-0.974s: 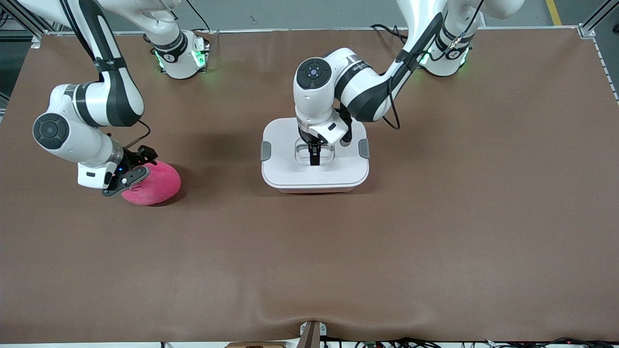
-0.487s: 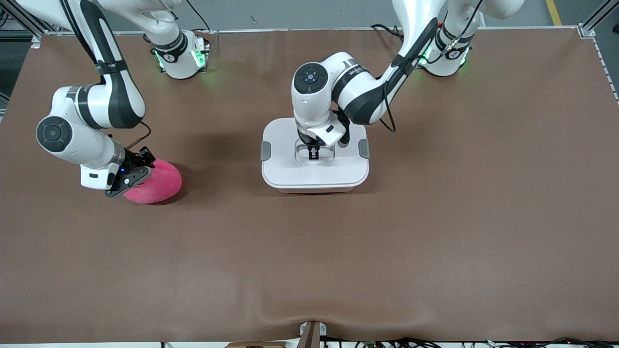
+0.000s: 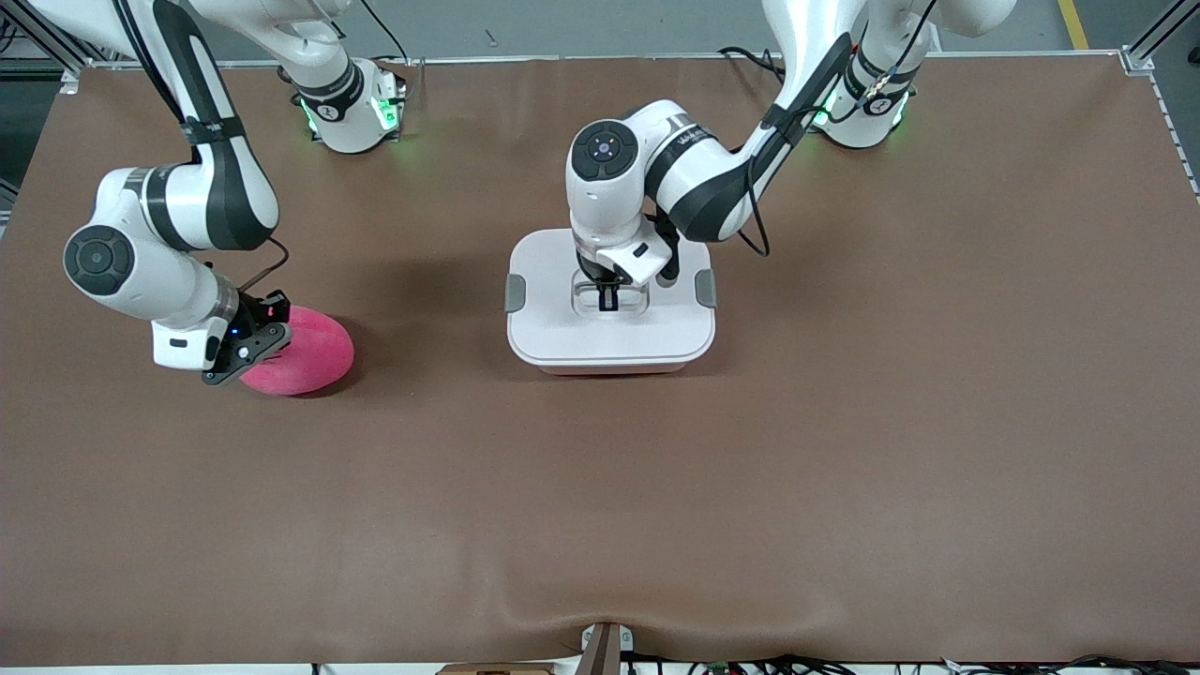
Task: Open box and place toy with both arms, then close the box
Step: 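Grasp the clear lid handle with the left gripper while the right gripper grasps the toy, then lift the lid off with the left gripper while the right gripper lifts the toy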
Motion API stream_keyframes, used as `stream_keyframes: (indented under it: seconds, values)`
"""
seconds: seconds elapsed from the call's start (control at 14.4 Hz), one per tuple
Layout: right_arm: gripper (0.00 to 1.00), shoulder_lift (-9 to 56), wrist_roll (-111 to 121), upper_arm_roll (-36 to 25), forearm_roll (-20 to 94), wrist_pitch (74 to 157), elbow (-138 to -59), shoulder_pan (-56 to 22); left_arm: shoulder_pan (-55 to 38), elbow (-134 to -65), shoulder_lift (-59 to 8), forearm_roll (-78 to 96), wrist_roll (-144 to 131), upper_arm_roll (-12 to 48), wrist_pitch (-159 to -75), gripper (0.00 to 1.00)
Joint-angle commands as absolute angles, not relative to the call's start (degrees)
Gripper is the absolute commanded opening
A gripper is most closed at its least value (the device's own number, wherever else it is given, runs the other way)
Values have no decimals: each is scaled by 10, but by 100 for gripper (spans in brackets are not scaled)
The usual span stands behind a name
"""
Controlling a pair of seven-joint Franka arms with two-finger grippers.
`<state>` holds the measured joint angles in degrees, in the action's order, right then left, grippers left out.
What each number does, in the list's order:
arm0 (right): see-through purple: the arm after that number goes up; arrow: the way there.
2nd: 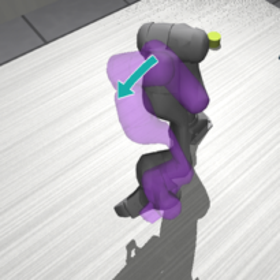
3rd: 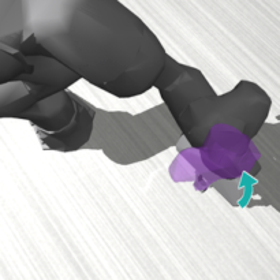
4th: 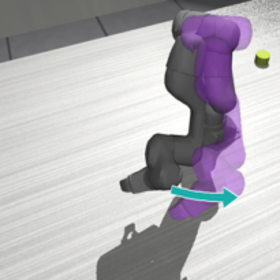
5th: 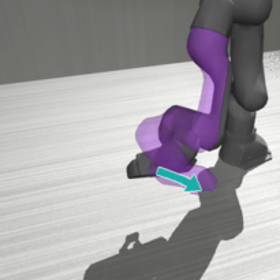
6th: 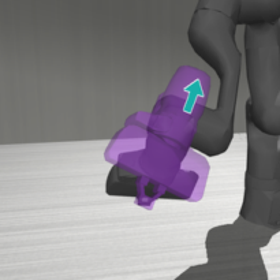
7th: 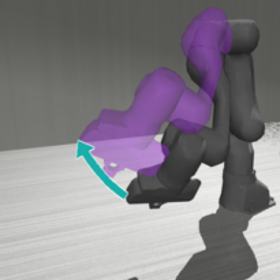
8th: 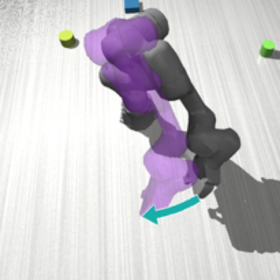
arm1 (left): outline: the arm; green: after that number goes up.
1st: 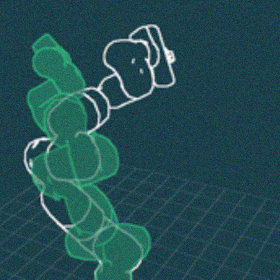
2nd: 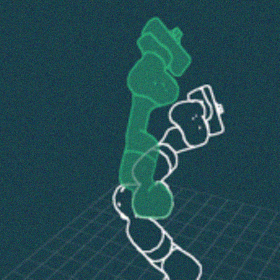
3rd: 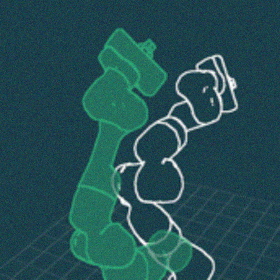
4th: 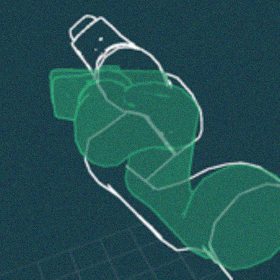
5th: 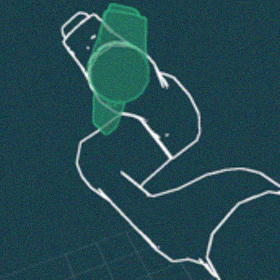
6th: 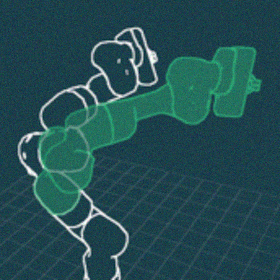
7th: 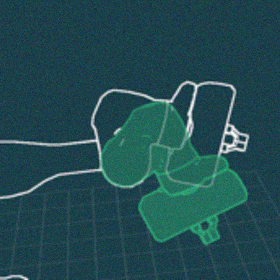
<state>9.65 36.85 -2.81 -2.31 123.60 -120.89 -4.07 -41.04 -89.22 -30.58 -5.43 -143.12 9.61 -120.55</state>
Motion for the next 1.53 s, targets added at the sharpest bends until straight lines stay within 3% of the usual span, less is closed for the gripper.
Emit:
stream_keyframes:
  seconds: [0.0, 0.14, 0.42, 0.7, 1.46]
  values:
    - [0, 103, 421, -29, -33, 1228, -1176, -43, -410, -896, -297, -62, -1442, 97, -1203, 20]
    - [0, 103, 473, -29, -33, 1215, -1146, -44, -412, -896, -299, -62, -1442, 97, -1203, 0]
    - [0, 102, 552, -28, -42, 1182, -1085, -66, -410, -893, -297, -62, -1453, 97, -1203, 0]
    - [0, 98, 559, -27, -140, 1131, -1034, -131, -405, -890, -274, -62, -1448, 96, -1200, 0]
    - [0, 79, 657, -25, -241, 1098, -1002, -255, -298, -896, -168, -50, -1333, 96, -1069, 0]
